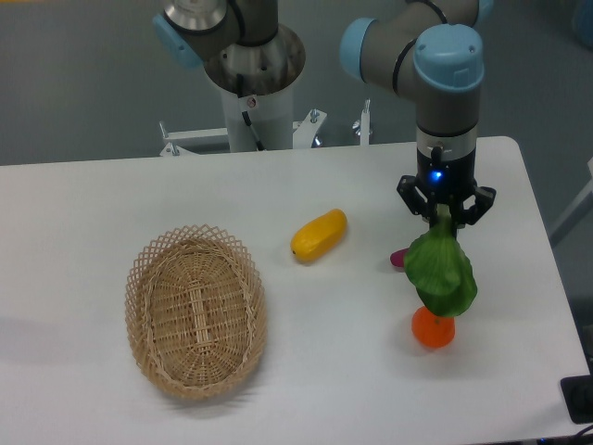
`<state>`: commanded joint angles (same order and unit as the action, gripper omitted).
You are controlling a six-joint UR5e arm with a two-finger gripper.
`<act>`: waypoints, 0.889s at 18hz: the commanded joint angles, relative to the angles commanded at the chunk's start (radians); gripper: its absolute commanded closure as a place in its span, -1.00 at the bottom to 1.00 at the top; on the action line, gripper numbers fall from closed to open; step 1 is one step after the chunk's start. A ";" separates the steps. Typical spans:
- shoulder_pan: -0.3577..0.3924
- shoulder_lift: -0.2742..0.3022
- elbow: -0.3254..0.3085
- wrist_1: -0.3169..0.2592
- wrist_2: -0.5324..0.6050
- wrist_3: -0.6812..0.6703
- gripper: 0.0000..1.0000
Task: Place the green vegetable on the table
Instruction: 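Lower the held green bok choy toward the table beside the orange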
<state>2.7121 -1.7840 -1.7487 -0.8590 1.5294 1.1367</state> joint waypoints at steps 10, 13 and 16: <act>-0.008 -0.009 -0.024 0.005 0.005 -0.006 0.26; -0.023 -0.035 -0.048 0.017 0.011 -0.021 0.26; -0.044 -0.048 -0.057 0.020 0.012 -0.093 0.26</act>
<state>2.6677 -1.8315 -1.8054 -0.8391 1.5417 1.0434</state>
